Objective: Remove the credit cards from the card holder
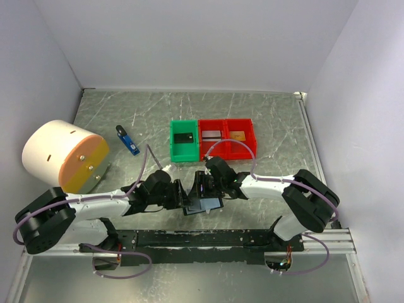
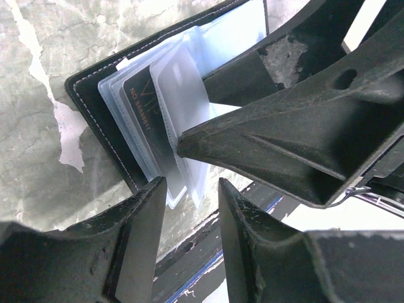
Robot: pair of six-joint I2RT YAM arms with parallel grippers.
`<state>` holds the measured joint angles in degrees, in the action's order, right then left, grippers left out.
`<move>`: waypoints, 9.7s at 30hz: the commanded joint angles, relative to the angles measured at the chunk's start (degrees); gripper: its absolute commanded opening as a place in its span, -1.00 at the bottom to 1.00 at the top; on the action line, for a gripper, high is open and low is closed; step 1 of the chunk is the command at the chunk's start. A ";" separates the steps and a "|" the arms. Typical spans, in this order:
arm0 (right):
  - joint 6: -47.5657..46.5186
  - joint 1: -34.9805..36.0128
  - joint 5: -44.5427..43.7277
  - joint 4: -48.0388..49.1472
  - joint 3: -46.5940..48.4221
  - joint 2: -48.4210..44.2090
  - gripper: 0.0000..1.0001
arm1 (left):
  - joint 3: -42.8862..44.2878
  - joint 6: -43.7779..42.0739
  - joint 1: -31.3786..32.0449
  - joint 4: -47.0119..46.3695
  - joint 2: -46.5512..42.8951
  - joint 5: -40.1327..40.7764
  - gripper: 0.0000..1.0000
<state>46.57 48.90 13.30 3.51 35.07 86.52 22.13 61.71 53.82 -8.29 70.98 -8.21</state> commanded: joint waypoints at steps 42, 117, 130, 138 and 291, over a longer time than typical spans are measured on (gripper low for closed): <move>1.10 -1.87 -20.56 -24.63 3.92 -17.69 0.41 | 19.67 -10.84 1.24 25.58 8.07 9.65 -0.80; 7.52 -5.41 -4.50 6.03 -9.76 -23.29 -0.11 | 5.80 -5.06 -7.87 10.56 -14.17 10.94 0.54; 1.75 -4.32 -1.18 6.57 -5.29 -10.28 -0.34 | 7.73 -7.35 -8.38 1.39 -3.54 6.66 0.36; -2.83 -4.62 -5.55 0.50 -5.47 -5.86 -0.39 | 6.48 -8.44 -8.54 -7.38 1.09 -1.49 0.30; -1.12 -6.01 -9.16 -1.40 -8.88 -5.49 -0.42 | 4.50 0.24 -6.36 -23.94 24.96 -7.46 -0.40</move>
<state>45.87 43.18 4.12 4.62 28.75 79.50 28.36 60.49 46.63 -27.94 93.49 -14.22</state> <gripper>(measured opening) 0.288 0.342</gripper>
